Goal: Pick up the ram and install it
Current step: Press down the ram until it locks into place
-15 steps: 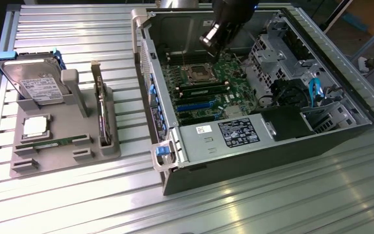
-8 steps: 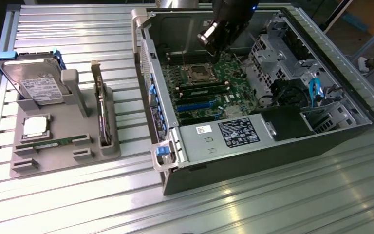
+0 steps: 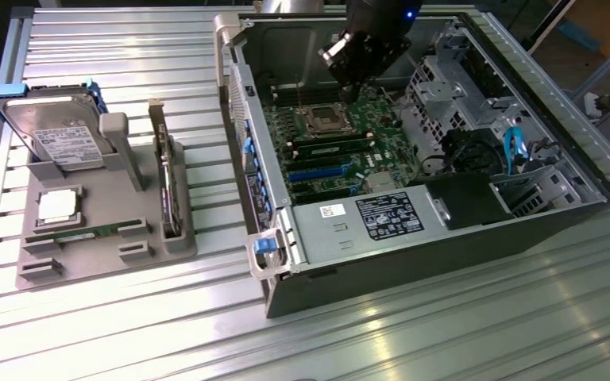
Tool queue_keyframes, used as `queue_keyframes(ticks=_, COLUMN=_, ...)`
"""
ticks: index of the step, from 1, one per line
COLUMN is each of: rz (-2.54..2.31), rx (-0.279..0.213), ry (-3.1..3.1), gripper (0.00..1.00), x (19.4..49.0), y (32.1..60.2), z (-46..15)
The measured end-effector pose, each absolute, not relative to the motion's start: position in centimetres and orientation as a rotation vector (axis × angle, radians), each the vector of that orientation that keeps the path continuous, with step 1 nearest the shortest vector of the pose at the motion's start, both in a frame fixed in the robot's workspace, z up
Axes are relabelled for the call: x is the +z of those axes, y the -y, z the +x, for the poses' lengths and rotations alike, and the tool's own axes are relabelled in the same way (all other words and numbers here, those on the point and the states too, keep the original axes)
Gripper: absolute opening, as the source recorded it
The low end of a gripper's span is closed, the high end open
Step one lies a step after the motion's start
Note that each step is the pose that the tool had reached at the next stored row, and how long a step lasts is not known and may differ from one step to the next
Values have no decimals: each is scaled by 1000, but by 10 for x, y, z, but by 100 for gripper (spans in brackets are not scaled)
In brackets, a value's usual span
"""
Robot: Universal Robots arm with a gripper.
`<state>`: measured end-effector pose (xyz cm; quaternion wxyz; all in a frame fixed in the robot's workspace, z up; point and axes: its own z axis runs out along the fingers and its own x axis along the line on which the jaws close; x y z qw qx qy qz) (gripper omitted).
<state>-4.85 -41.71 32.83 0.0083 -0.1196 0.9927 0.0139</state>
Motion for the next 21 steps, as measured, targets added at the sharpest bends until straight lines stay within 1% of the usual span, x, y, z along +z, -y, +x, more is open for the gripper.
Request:
queue_keyframes(ticks=12, rz=63, rx=40, ry=-3120, gripper=11, x=328, y=417, z=-48)
queue_keyframes(ticks=21, rz=77, rx=39, ry=-3120, gripper=11, x=328, y=417, z=-48)
